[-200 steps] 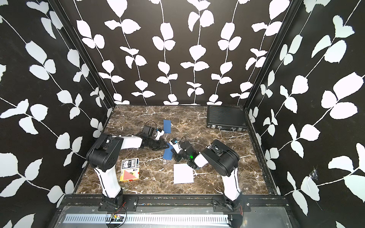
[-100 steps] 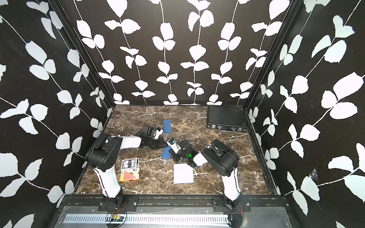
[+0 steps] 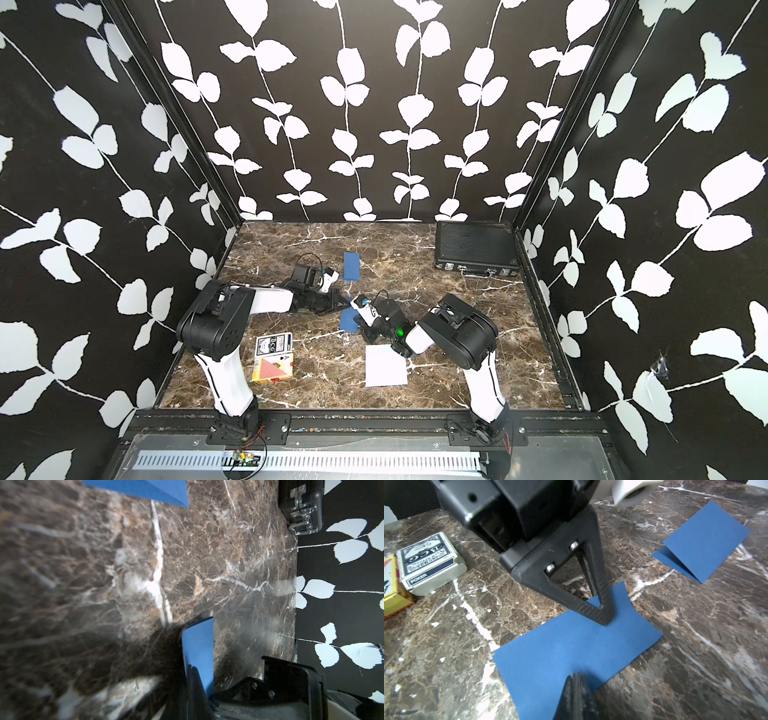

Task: Fold the square paper along the opposite sides
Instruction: Smooth out the paper at the center of the board.

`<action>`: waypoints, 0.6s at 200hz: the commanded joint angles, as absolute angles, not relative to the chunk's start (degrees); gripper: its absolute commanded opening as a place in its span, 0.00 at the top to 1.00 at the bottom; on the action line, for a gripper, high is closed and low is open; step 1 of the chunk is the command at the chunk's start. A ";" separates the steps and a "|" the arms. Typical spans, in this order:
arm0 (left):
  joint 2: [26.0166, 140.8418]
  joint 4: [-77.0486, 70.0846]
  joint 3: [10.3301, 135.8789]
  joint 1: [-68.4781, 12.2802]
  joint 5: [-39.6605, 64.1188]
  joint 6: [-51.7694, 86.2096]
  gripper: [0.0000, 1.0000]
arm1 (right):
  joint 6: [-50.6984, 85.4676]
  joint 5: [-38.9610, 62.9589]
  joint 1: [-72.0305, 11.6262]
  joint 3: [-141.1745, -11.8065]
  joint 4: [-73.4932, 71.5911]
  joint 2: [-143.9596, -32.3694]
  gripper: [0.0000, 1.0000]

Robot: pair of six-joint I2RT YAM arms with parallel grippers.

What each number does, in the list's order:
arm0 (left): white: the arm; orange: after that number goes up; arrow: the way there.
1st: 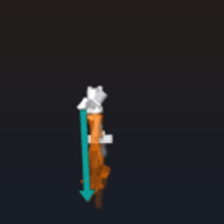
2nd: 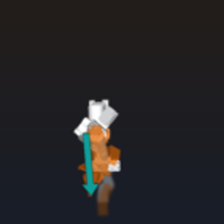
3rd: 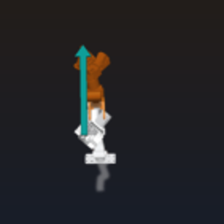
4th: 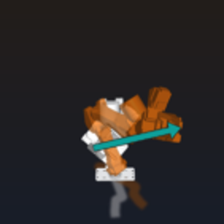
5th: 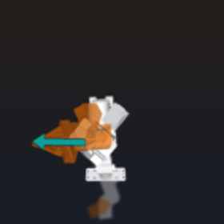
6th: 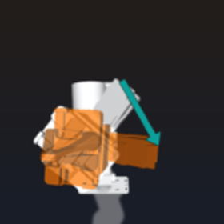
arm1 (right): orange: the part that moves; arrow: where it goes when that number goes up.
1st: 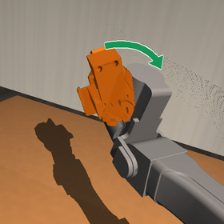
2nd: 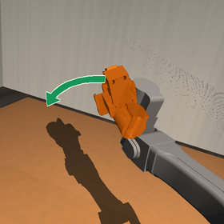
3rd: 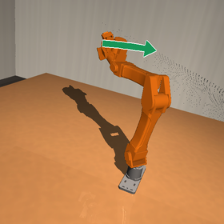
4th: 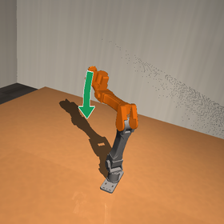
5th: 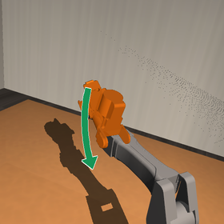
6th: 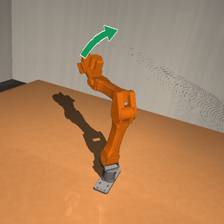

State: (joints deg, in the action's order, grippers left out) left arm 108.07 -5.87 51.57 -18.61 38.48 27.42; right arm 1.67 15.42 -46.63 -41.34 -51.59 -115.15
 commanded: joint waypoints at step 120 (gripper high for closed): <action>110.21 -4.03 48.65 -15.54 30.93 26.19 1.00 | 0.64 9.52 -52.37 -33.93 -39.91 -113.22 1.00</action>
State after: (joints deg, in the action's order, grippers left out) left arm 108.42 -7.25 50.92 -17.89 40.12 27.38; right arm 1.02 9.08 -50.35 -37.23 -51.77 -112.31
